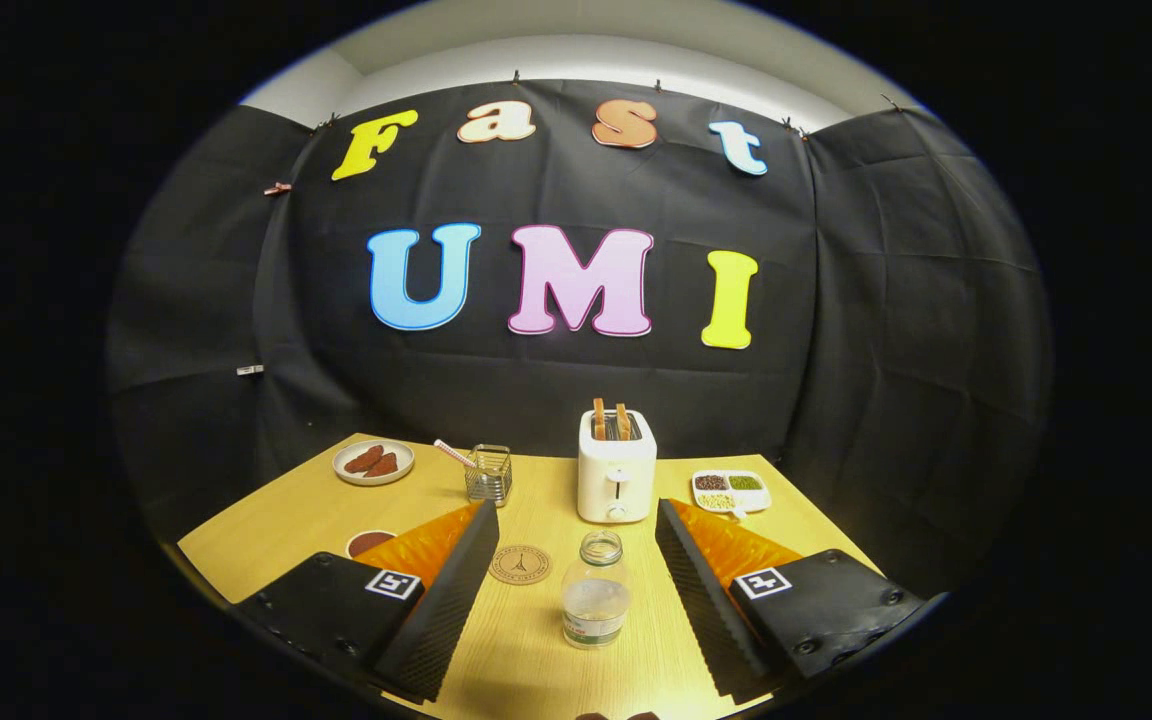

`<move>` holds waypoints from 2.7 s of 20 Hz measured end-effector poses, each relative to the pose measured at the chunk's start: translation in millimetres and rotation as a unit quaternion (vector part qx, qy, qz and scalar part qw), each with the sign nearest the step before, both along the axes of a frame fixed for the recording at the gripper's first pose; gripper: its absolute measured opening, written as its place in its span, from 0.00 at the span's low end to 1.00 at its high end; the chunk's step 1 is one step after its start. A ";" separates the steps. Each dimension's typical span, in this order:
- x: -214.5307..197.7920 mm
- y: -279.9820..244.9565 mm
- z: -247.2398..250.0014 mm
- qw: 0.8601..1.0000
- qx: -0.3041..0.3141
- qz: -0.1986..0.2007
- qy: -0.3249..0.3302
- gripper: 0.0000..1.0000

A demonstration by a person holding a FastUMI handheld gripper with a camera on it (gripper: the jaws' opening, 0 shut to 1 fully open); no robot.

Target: Take the bottle from table, then pour the juice into the cup, finally place the bottle on the coaster

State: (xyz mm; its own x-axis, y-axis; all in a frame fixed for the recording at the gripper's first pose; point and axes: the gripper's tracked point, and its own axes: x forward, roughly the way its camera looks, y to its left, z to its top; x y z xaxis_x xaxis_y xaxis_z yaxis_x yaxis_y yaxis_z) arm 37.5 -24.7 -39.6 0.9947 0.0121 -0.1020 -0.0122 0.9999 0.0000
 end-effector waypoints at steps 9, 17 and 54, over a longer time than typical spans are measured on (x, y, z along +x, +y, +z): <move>33.2 -19.1 -54.4 0.999 0.020 0.024 0.023 0.98; 56.4 -14.5 -93.1 0.998 0.011 0.050 0.039 0.98; 64.5 -11.8 -147.9 0.991 -0.076 0.098 0.047 0.74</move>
State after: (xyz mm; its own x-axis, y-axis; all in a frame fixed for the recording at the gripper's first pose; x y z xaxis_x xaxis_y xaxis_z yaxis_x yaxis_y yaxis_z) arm 101.9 -36.5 -187.5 0.9609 0.1812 -0.2093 -0.2129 0.9669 -0.1408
